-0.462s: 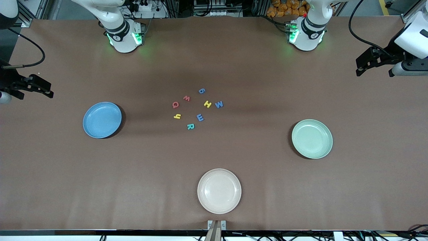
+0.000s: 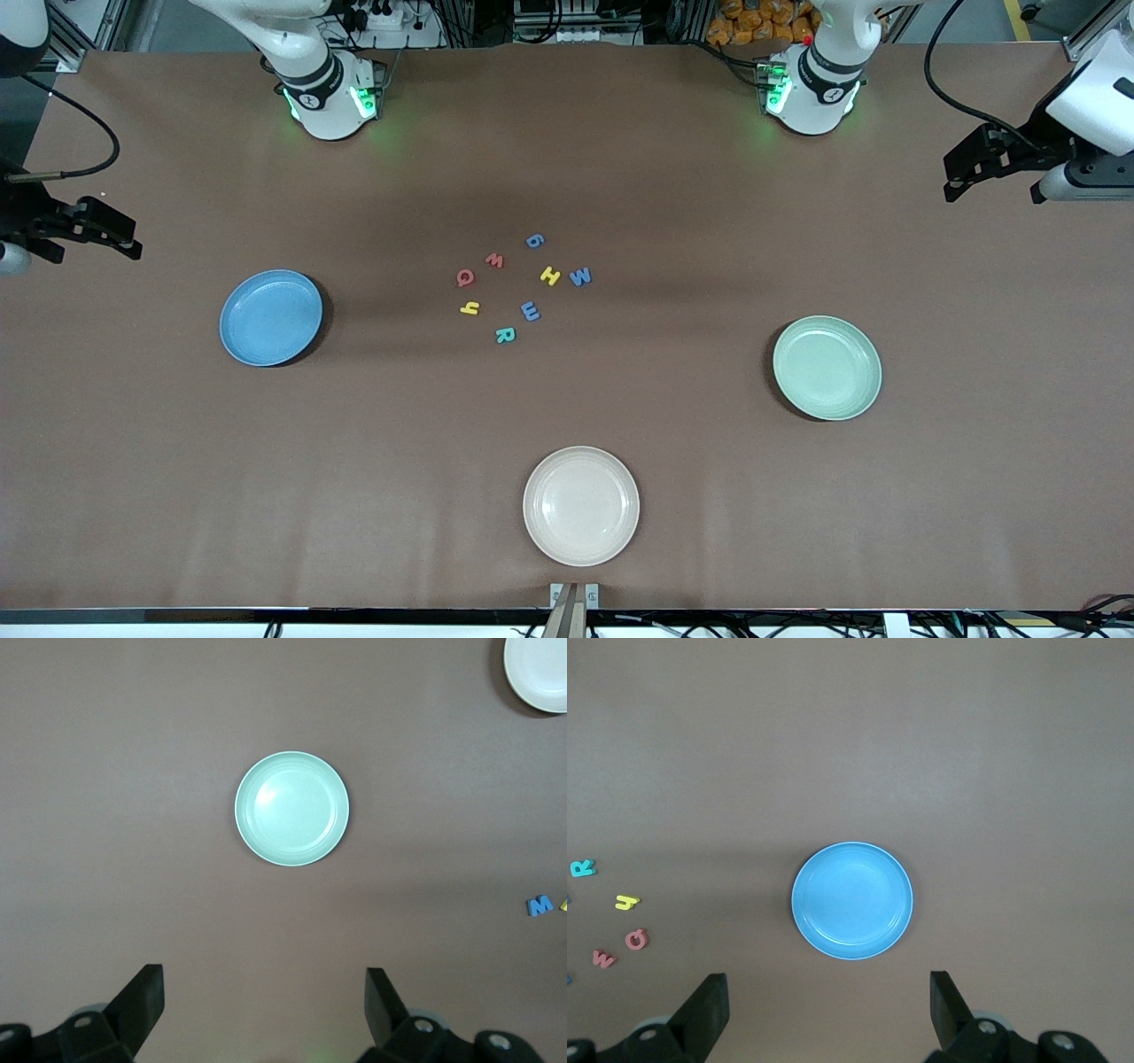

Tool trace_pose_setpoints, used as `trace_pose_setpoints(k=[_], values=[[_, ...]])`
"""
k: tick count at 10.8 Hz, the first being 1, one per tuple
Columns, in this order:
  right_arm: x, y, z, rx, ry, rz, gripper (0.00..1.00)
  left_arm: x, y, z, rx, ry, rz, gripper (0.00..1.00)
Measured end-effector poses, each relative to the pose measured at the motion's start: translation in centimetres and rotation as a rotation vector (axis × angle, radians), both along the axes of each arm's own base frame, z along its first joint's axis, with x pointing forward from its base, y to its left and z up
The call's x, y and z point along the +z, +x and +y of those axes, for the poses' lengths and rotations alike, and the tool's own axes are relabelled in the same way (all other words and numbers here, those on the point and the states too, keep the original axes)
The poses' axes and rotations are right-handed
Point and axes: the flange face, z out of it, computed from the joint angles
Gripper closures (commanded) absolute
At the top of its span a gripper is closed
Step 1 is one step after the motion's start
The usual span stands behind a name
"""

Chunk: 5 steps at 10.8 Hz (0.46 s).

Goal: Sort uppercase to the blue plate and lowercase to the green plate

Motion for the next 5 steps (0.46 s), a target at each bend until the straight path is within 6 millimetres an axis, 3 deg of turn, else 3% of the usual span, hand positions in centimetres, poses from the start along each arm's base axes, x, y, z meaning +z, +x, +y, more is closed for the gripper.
trace_pose_setpoints(k=[5], values=[[-1.5,-0.2,-0.2,-0.004,0.003,0.043,0.00,0.0,0.0,0.1,0.001,0.000,0.001,0.00]])
